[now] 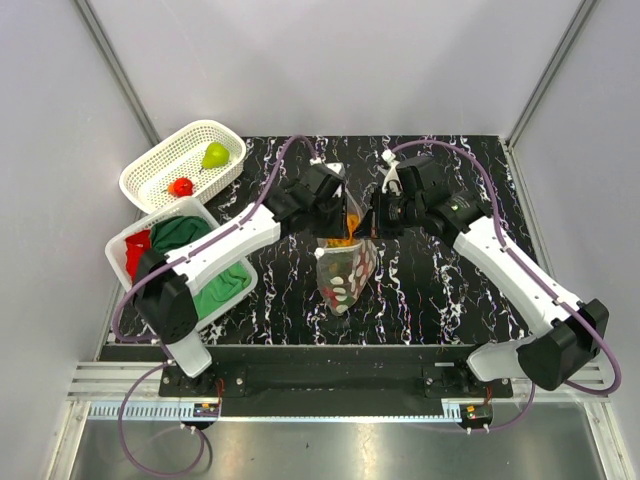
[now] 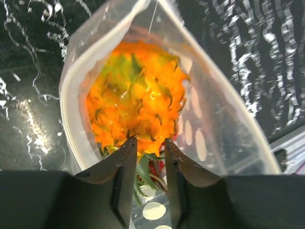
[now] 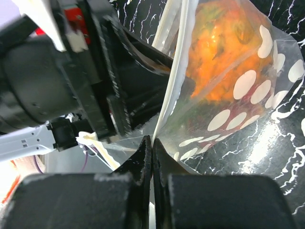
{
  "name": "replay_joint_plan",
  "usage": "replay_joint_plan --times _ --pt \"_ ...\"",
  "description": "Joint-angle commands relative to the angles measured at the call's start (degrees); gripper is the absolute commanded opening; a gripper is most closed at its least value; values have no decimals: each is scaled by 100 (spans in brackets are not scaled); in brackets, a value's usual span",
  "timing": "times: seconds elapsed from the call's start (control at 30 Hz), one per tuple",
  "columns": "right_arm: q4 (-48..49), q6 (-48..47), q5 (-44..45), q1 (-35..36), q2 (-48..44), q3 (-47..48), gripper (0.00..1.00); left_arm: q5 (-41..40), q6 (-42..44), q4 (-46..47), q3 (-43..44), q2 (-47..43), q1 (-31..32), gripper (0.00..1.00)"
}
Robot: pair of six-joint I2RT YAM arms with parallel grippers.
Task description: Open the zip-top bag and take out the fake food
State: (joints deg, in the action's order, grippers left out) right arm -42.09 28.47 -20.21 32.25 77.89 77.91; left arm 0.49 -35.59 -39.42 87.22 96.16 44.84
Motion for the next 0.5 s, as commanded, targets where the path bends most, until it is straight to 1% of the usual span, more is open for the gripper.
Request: replay_joint_plan --times 0.0,0.07,0.1,0.17,0.23,0.47 --pt "341 273 43 18 -265 -91 0 -286 123 -145 366 192 69 43" --pt "350 308 52 27 -344 -153 0 -418 105 -224 427 271 95 52" --pt "350 317 69 27 -379 -232 0 -462 105 -320 480 350 113 65" --pt "350 361 113 27 -493 -329 0 -646 70 -443 515 438 174 74" --pt "341 370 140 27 -537 -434 0 -856 26 -488 542 500 218 87" --pt "350 309 166 36 -520 -575 0 -1271 17 -540 778 1035 227 92"
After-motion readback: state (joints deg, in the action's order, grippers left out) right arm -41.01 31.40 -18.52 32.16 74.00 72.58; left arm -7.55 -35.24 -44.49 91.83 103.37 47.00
